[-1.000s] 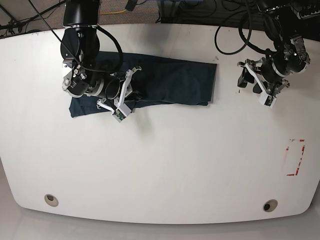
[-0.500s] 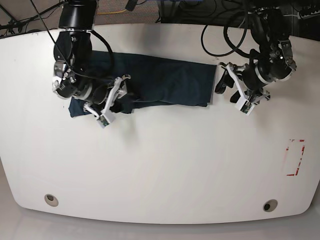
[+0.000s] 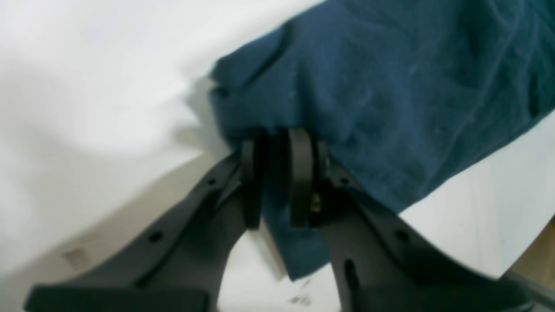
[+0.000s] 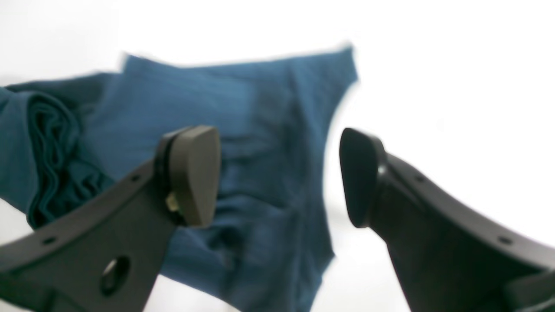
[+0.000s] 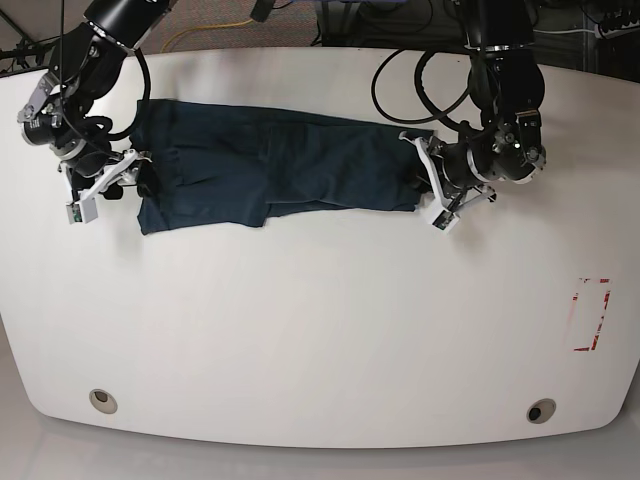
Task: Fold the T-shirt properly
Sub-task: 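Grasp both ends of the folded shirt and push them toward each other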
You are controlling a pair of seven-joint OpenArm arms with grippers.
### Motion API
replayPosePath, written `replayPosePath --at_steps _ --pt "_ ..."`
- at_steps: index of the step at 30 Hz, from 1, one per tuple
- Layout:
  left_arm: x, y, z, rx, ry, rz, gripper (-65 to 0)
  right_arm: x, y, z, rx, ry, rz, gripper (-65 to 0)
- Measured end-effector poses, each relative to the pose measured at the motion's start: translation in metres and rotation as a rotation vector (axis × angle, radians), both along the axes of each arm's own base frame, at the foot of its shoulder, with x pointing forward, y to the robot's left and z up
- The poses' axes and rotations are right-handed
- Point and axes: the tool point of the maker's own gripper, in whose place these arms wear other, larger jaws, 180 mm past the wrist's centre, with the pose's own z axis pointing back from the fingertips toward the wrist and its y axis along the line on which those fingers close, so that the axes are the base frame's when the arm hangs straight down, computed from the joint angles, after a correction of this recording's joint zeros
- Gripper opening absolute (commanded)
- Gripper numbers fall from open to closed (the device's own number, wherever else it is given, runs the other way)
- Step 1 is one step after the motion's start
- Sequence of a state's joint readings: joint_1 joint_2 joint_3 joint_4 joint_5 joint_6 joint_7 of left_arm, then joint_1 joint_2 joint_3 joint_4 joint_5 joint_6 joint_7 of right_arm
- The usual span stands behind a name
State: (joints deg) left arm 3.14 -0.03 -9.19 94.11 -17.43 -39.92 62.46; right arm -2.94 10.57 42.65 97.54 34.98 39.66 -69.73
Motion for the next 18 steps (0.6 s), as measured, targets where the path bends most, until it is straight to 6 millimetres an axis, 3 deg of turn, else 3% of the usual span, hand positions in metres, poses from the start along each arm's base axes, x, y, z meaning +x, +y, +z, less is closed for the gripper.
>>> replayPosePath --at_steps 3,9,13,18 --pt "0.0 -0.004 -0.005 -0.035 0.007 0.008 -56.9 -0.007 -0.015 -0.013 0.026 0.046 -0.035 -23.5" --pt "0.005 -0.006 -0.008 -0.078 -0.01 0.026 -56.9 -0.015 -0.018 -0.036 0.179 0.079 -0.067 -23.5" --pt "0.005 -0.006 -0.009 -0.084 -0.01 0.028 -56.9 -0.023 -0.014 -0.051 0.223 0.122 -0.075 -23.5" --pt "0.005 0.0 -0.008 -0.078 -0.016 0.027 -56.9 -0.021 -0.001 -0.053 0.27 0.1 -0.08 -23.9"
